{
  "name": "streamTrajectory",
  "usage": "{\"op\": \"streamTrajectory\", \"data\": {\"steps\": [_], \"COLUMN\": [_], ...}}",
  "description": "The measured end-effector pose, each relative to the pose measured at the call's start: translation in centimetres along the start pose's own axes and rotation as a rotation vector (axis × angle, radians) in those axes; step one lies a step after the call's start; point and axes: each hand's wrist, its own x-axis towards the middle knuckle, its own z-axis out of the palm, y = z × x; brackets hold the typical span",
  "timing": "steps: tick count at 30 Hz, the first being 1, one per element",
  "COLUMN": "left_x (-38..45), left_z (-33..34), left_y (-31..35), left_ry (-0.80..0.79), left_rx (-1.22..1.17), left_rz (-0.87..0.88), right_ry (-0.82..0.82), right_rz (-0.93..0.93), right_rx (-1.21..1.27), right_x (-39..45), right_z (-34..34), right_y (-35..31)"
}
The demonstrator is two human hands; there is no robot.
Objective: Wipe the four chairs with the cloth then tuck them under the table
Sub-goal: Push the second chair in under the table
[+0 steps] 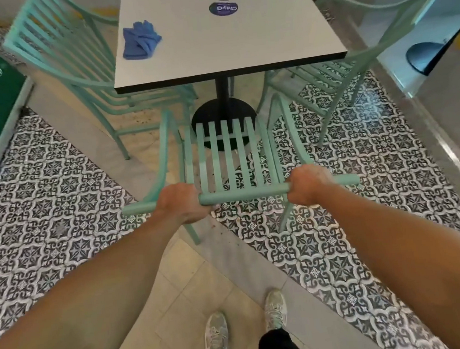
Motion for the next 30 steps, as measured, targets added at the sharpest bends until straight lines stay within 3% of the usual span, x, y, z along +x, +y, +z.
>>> {"op": "streamTrajectory", "data": {"steps": [15,30], "left_x": [7.9,7.8], "left_z": [-1.9,-2.4], "left_y": [-0.6,-0.1], "left_ry": [0.081,0.074], "left_rx": [-0.017,-0.019], "left_rz": [-0.033,-0.041], "right_ry": [0.064,0.031], "right_rz": [-0.027,-0.025], "right_rx": [-0.034,-0.068], "right_x": [7.5,8.7], "right_z": [-4.3,-3.6], "right_y": [2.6,3.0]}}
